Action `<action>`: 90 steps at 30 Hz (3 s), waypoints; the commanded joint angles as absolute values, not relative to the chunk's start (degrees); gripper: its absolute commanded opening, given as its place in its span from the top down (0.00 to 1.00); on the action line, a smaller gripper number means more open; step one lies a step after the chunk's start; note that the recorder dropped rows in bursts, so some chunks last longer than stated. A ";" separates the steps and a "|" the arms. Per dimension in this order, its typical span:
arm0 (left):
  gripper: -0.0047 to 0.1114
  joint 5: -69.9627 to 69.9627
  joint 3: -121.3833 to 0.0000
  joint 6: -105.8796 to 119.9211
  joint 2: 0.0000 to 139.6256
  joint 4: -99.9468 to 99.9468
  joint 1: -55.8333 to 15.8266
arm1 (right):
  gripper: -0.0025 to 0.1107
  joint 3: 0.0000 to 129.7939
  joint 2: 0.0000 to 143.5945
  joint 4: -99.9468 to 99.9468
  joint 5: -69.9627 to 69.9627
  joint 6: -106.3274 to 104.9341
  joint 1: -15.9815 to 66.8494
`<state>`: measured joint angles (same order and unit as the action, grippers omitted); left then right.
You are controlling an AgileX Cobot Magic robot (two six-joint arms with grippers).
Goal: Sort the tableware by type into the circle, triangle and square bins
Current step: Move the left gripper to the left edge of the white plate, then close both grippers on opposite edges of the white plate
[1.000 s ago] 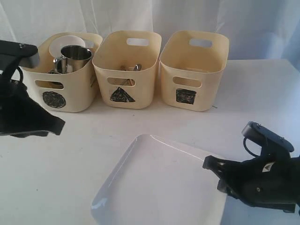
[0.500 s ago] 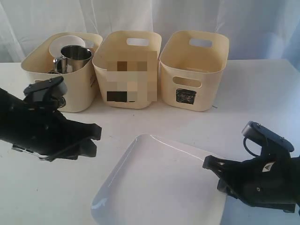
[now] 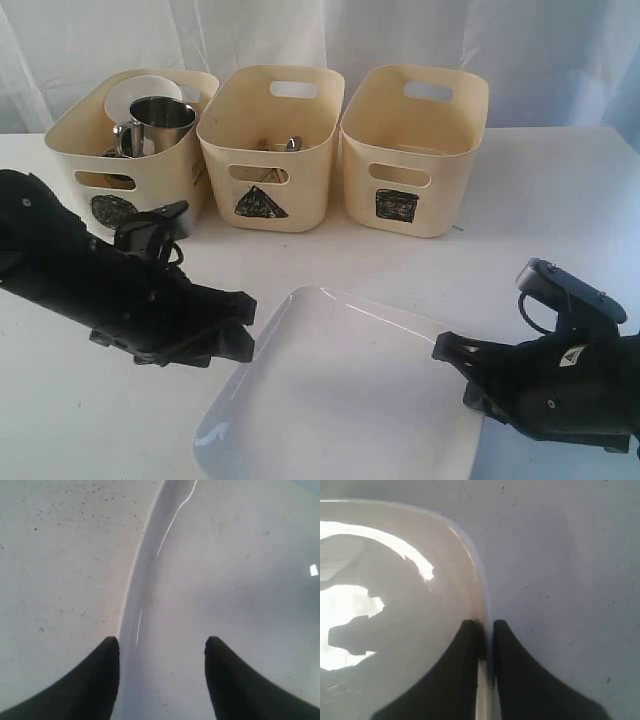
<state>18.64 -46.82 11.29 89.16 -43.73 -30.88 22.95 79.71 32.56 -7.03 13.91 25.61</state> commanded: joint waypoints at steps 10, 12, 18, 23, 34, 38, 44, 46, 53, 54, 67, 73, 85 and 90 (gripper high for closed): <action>0.47 18.10 -48.12 28.16 97.06 -55.05 -31.24 | 0.98 22.78 79.48 31.37 -7.16 12.66 25.74; 0.47 18.22 -48.12 30.80 97.81 -58.01 -31.24 | 0.98 22.78 79.48 31.37 -7.29 12.66 25.74; 0.47 18.98 -48.12 35.81 99.54 -62.79 -31.24 | 0.98 22.78 79.48 31.37 -7.19 12.66 25.74; 0.47 19.21 -48.12 37.67 101.17 -62.94 -31.24 | 0.98 22.78 79.48 31.37 -7.19 12.66 25.74; 0.96 20.58 -48.12 45.29 103.31 -73.45 -31.24 | 0.98 22.78 79.48 31.37 -7.19 11.18 25.74; 0.96 20.46 -48.12 45.29 103.31 -73.45 -31.24 | 0.98 22.78 79.48 31.47 -7.19 11.18 25.74; 0.96 20.22 -48.12 45.29 103.31 -73.45 -31.24 | 0.98 22.78 79.48 31.47 -7.71 11.18 25.74; 0.96 20.49 -48.12 45.29 103.31 -73.45 -31.24 | 0.96 22.78 79.48 31.47 -8.53 10.78 25.74; 0.96 22.38 -48.12 48.60 103.31 -76.60 -31.24 | 0.72 22.78 79.59 31.54 -10.35 9.74 25.74; 0.96 23.09 -48.12 50.58 103.31 -78.54 -31.24 | 0.70 22.78 79.59 31.64 -10.12 10.43 25.74; 0.96 28.25 -48.12 59.25 103.31 -88.64 -31.24 | 0.69 22.78 79.59 33.41 -6.77 11.13 25.74; 0.96 30.09 -48.12 59.30 103.31 -88.10 -31.24 | 0.69 22.78 79.59 35.21 -4.31 11.13 25.74; 0.96 31.03 -48.12 59.30 103.31 -87.82 -31.24 | 0.73 22.78 79.59 35.36 -3.22 11.13 25.74; 0.96 31.03 -48.12 59.30 103.31 -87.82 -31.24 | 0.98 22.78 79.59 35.36 -3.22 11.13 25.74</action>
<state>19.46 -47.91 59.66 103.77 -85.34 -29.37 21.90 79.82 34.86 -2.48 11.71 24.69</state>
